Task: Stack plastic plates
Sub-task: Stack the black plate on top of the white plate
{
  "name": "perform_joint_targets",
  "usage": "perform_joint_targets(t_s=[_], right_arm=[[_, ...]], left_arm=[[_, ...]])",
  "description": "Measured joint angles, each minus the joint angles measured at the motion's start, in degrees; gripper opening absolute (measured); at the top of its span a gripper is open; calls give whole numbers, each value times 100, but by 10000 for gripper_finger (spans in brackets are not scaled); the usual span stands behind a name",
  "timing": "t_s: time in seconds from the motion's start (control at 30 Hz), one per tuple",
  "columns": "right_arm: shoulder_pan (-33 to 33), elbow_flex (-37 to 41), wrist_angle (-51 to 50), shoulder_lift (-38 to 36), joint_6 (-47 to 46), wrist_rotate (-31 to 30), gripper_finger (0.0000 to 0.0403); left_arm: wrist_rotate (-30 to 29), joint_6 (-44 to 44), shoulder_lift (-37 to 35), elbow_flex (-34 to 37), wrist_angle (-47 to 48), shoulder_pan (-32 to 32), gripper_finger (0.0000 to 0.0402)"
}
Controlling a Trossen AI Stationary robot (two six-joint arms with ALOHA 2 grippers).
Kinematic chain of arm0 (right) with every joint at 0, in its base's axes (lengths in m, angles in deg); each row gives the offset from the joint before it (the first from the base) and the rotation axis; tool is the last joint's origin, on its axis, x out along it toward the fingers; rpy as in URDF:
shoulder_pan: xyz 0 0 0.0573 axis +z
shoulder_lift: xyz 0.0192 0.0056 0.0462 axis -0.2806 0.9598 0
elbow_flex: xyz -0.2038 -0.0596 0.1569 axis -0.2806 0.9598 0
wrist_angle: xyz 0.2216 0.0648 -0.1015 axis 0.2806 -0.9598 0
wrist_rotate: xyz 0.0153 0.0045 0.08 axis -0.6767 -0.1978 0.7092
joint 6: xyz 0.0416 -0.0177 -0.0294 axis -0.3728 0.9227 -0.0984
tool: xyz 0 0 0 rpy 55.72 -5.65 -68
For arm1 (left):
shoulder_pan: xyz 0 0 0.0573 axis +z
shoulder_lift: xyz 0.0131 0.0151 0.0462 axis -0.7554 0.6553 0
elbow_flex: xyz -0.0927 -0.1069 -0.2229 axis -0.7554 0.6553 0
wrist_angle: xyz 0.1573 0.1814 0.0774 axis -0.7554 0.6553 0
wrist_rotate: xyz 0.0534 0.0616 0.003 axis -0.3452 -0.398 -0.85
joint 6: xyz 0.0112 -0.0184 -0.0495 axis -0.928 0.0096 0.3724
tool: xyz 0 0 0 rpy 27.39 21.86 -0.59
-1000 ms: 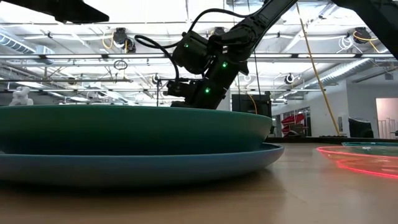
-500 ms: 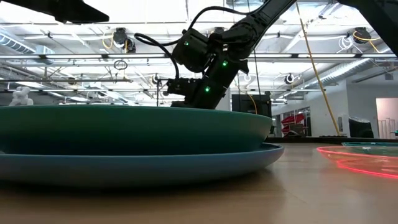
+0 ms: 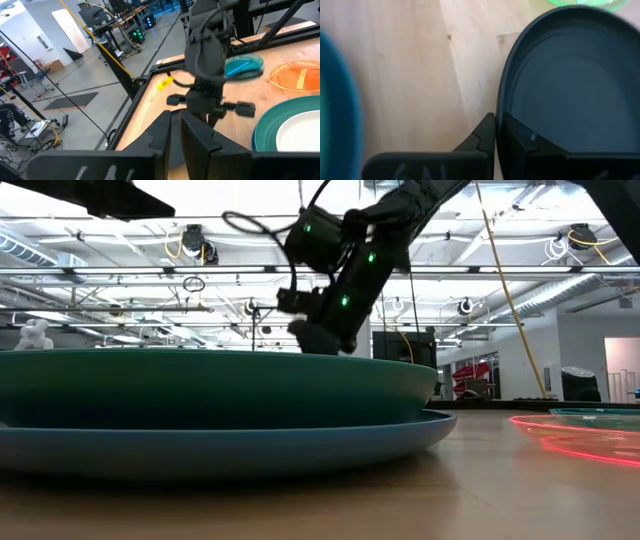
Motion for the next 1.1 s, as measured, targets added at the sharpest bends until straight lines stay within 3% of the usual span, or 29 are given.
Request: perform_joint_targets(t_s=[0.37, 0.7, 1.0, 1.1], right_arm=[[485, 2, -147, -807, -32, 4, 5], [1147, -7, 87, -1081, 26, -25, 5], [1921, -7, 232, -1080, 1960, -23, 4], [2153, -11, 414, -1081, 2120, -17, 4]], left_arm=[[-1, 0, -2, 0, -7, 2, 47], [-2, 6, -2, 0, -5, 2, 47], [-2, -227, -1, 0, -169, 2, 47], [-2, -323, 0, 0, -170, 2, 47]])
